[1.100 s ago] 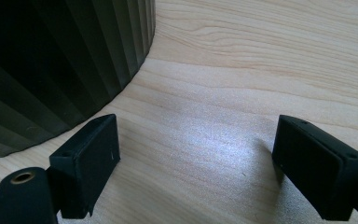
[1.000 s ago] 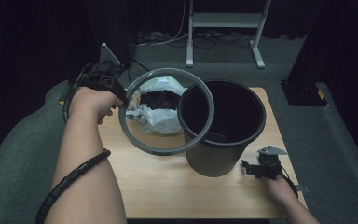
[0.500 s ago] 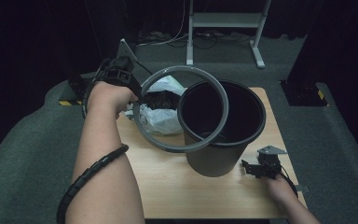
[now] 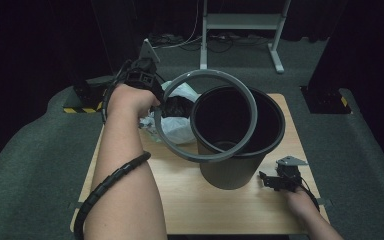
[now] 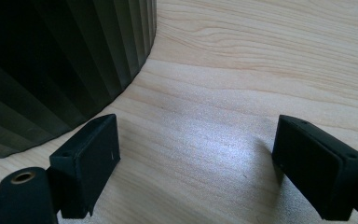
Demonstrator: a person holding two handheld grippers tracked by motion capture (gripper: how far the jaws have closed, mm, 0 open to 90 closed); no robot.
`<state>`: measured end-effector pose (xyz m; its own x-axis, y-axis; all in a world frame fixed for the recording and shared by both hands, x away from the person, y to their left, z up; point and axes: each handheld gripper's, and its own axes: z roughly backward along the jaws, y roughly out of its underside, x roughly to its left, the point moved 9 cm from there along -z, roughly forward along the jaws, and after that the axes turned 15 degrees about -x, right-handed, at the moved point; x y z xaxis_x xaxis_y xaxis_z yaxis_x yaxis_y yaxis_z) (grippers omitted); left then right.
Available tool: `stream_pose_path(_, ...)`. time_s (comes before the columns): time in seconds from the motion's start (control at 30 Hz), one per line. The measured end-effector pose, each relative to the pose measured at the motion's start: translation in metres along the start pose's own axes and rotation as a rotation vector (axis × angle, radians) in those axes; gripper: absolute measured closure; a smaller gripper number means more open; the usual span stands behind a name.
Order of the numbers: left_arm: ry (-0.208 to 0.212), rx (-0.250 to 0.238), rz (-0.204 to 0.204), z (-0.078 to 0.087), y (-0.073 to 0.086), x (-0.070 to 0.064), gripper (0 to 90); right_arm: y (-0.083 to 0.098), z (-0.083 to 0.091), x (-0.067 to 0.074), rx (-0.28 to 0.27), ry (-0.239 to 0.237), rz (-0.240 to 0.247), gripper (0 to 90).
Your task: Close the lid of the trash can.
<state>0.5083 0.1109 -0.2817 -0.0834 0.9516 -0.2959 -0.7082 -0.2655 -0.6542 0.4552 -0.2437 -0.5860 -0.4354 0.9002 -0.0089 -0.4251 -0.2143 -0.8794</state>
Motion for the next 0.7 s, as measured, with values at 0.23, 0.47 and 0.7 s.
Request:
stream_pose_path(0.23,0.014,-0.007,0.019,-0.006,0.001,-0.015,77.7,0.000,0.000,0.000,0.000,0.001,-0.001,14.5)
stream_pose_path(0.47,0.041,0.004,0.002,-0.009,0.002,-0.027,77.7,0.000,0.000,0.000,0.000,0.000,0.000,14.5)
stream_pose_path(0.7,0.047,0.007,-0.006,-0.012,0.004,-0.034,77.7,0.000,0.000,0.000,0.000,-0.001,0.000,14.4)
